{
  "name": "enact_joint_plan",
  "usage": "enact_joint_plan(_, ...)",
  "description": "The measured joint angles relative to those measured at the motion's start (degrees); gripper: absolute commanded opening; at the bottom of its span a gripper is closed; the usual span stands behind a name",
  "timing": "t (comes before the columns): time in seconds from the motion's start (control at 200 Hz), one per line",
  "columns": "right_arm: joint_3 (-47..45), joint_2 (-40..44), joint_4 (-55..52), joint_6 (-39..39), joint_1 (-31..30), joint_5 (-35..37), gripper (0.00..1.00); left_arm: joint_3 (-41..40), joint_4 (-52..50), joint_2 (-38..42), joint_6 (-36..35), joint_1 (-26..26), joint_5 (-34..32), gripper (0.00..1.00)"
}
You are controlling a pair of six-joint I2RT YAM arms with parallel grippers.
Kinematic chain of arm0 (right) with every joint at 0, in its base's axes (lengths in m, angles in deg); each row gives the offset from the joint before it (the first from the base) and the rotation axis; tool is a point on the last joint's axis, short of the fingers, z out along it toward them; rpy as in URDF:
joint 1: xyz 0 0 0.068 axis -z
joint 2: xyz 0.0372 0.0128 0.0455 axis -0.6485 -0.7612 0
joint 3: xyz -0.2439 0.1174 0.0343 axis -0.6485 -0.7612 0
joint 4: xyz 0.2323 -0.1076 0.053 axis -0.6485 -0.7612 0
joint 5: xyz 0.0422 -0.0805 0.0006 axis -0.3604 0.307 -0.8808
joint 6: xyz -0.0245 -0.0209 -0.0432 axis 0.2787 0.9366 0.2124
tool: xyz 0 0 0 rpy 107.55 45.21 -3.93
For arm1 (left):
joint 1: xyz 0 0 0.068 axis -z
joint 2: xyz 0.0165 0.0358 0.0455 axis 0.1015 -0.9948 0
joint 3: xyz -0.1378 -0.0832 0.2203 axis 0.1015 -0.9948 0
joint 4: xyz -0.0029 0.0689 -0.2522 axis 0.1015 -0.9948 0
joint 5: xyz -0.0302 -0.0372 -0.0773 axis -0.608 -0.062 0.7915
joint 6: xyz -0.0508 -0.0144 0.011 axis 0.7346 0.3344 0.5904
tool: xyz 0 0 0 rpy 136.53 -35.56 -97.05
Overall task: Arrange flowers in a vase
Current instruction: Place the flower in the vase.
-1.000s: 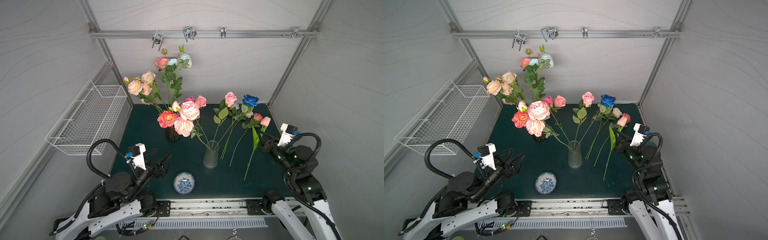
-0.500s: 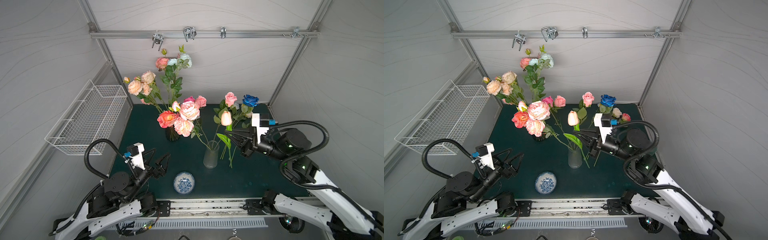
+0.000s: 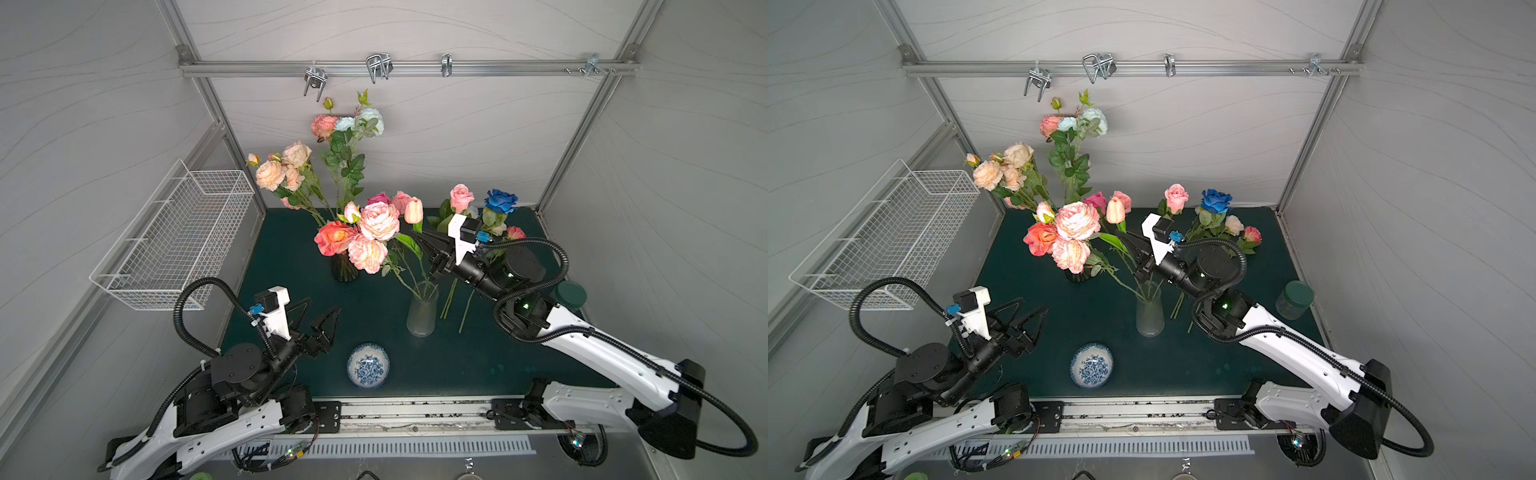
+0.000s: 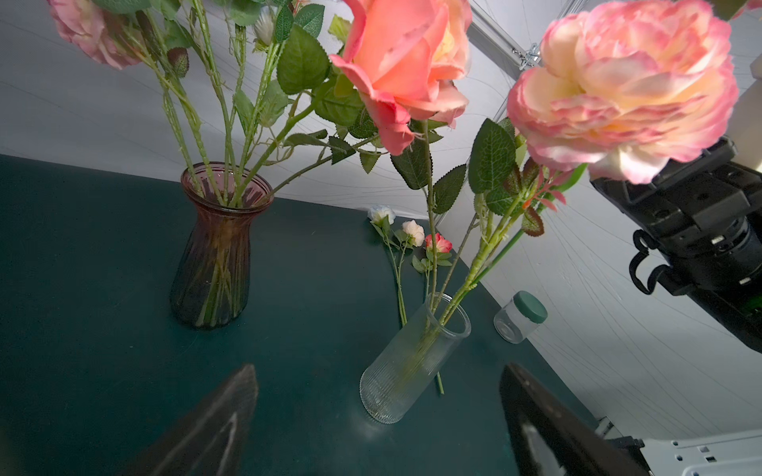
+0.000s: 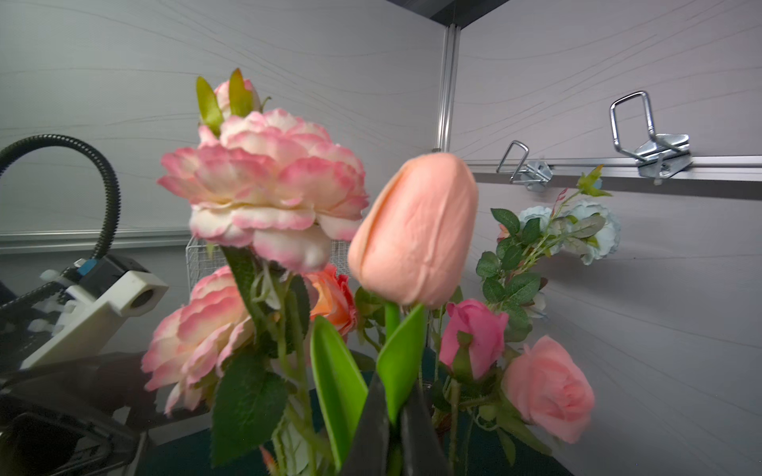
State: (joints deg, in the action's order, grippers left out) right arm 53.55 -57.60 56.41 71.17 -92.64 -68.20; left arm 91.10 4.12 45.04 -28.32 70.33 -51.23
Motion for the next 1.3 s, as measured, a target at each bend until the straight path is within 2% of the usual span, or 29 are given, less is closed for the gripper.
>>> enact_joint_plan(0.31, -8.63, 0.61, 4.9, -5.53, 1.88, 0.92, 0.0, 0.0, -0.31, -0.39, -0.04, 0.0, -0.39, 0.94)
enact_joint_plan(0.35, -10.12, 0.92, 4.96, -6.25, 1.88, 1.07, 0.1, 0.0, -0.28, -0.46, -0.04, 0.0, -0.39, 0.94)
enact_joint_plan(0.43, -13.4, 2.03, 4.83, -7.76, 1.79, 1.53, 0.41, 0.0, -0.28, -0.72, -0.04, 0.0, -0.37, 0.94)
enact_joint_plan(0.455, -14.36, 2.49, 4.79, -8.15, 1.66, 1.7, 0.47, 0.0, -0.26, -0.83, -0.07, 0.0, -0.37, 0.94)
enact_joint_plan(0.52, -16.35, 4.11, 4.09, -9.01, 1.29, 2.34, 0.56, 0.0, -0.22, -1.18, -0.07, 0.0, -0.35, 0.94)
enact_joint_plan(0.61, -17.57, 7.41, 1.49, -9.75, -0.37, 3.3, 0.62, 0.02, -0.13, -1.77, -0.15, 0.0, -0.2, 0.94)
enact_joint_plan(0.755, -18.43, 15.04, -3.23, -11.72, -2.43, 5.05, 0.68, 0.07, 0.02, -2.36, -0.31, 0.0, 0.02, 0.94)
enact_joint_plan(0.89, -20.22, 25.22, -10.71, -15.54, -2.43, 6.54, 0.68, 0.07, 0.48, -2.47, -0.7, 0.0, 0.17, 0.94)
enact_joint_plan(1.111, -21.92, 43.15, -31.23, -21.0, -2.43, 11.61, 0.65, 0.07, 1.55, -2.47, -1.62, 0.0, 0.33, 0.95)
enact_joint_plan(1.301, -24.72, 48.35, -48.0, -27.02, -2.43, 18.69, 0.6, 0.07, 2.89, -2.47, -2.64, 0.0, 0.33, 0.95)
